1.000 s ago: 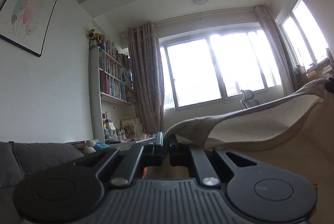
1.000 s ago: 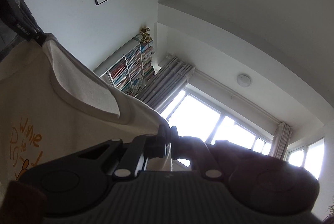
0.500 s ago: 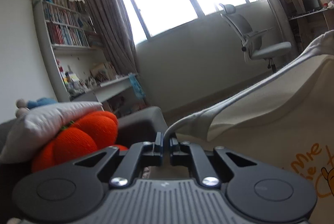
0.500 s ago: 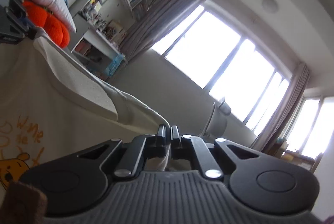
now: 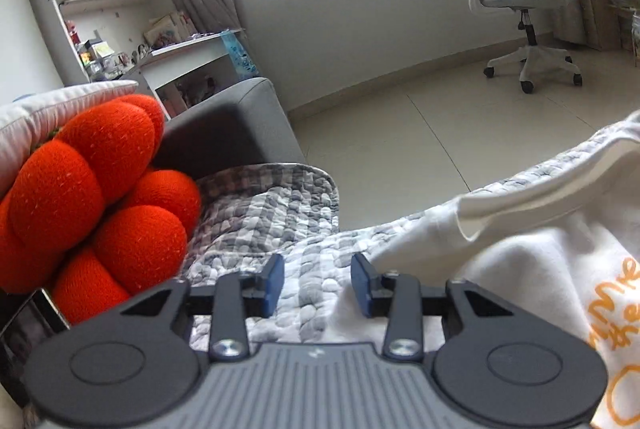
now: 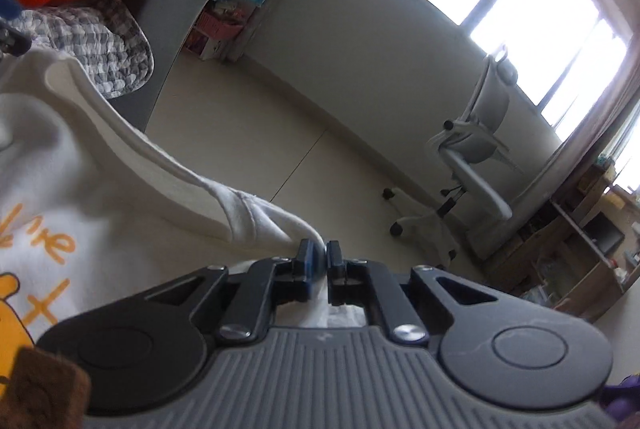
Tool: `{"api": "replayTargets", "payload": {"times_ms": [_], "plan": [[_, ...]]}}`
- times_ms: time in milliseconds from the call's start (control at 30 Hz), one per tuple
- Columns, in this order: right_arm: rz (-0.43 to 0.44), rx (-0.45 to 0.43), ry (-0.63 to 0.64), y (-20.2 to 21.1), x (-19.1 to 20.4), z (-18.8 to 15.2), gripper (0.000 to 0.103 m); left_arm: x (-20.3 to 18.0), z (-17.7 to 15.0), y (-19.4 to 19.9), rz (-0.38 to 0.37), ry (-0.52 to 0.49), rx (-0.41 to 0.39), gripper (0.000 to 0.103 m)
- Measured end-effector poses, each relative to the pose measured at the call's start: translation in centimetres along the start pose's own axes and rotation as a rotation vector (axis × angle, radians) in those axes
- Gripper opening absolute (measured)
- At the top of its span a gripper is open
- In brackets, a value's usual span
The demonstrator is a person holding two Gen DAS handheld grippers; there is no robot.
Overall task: Fold clothes
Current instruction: 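Lay the shirt flat on the bed and open both grippers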
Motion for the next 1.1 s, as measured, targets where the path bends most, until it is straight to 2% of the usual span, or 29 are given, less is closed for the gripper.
{"api": "replayTargets", "payload": {"times_ms": [33,100,167,300,333,433,567,667,700,733,767,833,900,933,1000,1100], "plan": [[0.010,0.016,-0.028,0.9,-0.8,0.1,0.012,1.1,-0.1,0.7,-0.006,0.032,-0.004,0.046],[0.034,0.035,-0.085,3.1,-2.5,0.3,0.031,3.4,-0.6,2.4,-0.030,0.106,-0.010,0.050],[0.067,0.029,-0.145,6.3,-4.7,0.8,0.032,5.7,-1.8,4.8,-0.056,0.177,-0.019,0.054],[0.163,0.015,-0.210,14.1,-8.0,0.5,0.044,9.4,-5.9,9.7,-0.109,0.289,-0.012,0.065],[0.194,0.019,-0.220,16.3,-8.3,-0.3,0.046,10.1,-7.3,10.9,-0.115,0.312,0.001,0.070],[0.289,0.037,-0.245,23.6,-9.8,-3.2,0.048,11.8,-12.4,14.3,-0.134,0.382,0.058,0.072],[0.376,0.081,-0.282,29.1,-9.8,-7.4,0.048,13.8,-17.8,18.4,-0.132,0.483,0.108,0.072],[0.400,0.096,-0.301,33.9,-11.0,-9.6,0.049,13.6,-19.2,20.7,-0.161,0.465,0.083,0.073],[0.401,0.102,-0.300,35.1,-11.2,-9.9,0.049,13.3,-19.3,21.3,-0.171,0.445,0.064,0.076],[0.403,0.107,-0.301,35.8,-11.0,-10.1,0.049,13.1,-19.3,21.9,-0.181,0.425,0.044,0.084],[0.410,0.110,-0.303,35.9,-10.7,-10.3,0.049,12.9,-19.4,22.3,-0.191,0.406,0.030,0.088],[0.437,0.112,-0.313,37.8,-11.0,-10.6,0.049,12.4,-19.5,22.2,-0.219,0.378,0.046,0.091],[0.454,0.112,-0.322,37.5,-10.8,-10.7,0.052,11.8,-19.9,21.8,-0.243,0.356,0.055,0.094],[0.459,0.116,-0.322,37.7,-10.0,-10.7,0.052,11.6,-20.2,21.5,-0.235,0.345,0.064,0.098],[0.469,0.125,-0.309,38.6,-8.4,-11.6,0.052,11.3,-20.6,20.8,-0.200,0.326,0.086,0.098],[0.489,0.132,-0.295,39.5,-6.9,-10.6,0.052,11.0,-21.2,20.2,-0.186,0.328,0.099,0.098]]}}
Point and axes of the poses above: each gripper's, at about its wrist camera, not at the fingertips, and y roughly against the way its jaws point, x to its left, z to its top, the point moved 3 cm from there along -y, roughly the way its jaws point, and after that the axes turned 7 degrees about -z, right-handed, at the moved point
